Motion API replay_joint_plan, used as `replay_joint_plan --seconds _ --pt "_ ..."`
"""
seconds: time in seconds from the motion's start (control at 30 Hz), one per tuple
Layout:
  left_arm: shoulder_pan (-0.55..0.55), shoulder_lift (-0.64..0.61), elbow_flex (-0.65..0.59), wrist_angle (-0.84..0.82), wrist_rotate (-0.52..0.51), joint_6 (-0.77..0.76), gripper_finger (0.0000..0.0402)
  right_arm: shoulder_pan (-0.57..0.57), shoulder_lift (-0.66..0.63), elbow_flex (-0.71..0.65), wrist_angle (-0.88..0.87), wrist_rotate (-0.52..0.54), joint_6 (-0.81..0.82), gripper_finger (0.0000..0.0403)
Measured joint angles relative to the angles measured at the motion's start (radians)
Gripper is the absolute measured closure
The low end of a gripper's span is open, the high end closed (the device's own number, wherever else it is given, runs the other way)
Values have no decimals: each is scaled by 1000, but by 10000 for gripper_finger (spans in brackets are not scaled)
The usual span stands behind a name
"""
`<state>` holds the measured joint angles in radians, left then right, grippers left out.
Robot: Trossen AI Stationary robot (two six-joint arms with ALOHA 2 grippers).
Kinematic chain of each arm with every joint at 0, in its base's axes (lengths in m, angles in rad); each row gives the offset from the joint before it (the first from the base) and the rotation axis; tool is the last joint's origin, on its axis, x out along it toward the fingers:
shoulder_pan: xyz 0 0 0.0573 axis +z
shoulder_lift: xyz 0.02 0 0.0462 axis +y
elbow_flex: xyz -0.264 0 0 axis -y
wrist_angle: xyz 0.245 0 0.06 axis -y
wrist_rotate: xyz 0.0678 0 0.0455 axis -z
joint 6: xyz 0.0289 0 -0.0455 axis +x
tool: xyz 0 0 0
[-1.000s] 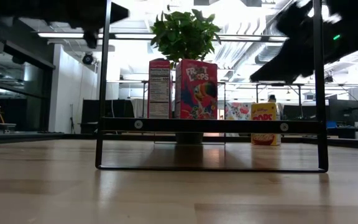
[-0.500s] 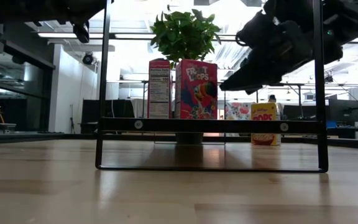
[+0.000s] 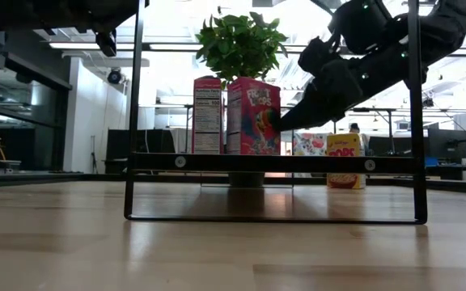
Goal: Stack cereal on shelf
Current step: Put the red cereal box on the shelf aligned with the other red cereal box
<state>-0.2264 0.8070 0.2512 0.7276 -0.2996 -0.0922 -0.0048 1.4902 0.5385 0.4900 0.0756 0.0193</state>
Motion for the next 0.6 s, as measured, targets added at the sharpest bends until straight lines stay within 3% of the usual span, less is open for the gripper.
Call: replay_joint_plan --seconds 0.17,0.6 --pt "0 0 0 -1 0 0 401 -36 0 0 8 51 1 403" --pt "6 0 0 -1 -4 0 401 -81 -1 0 105 22 4 403"
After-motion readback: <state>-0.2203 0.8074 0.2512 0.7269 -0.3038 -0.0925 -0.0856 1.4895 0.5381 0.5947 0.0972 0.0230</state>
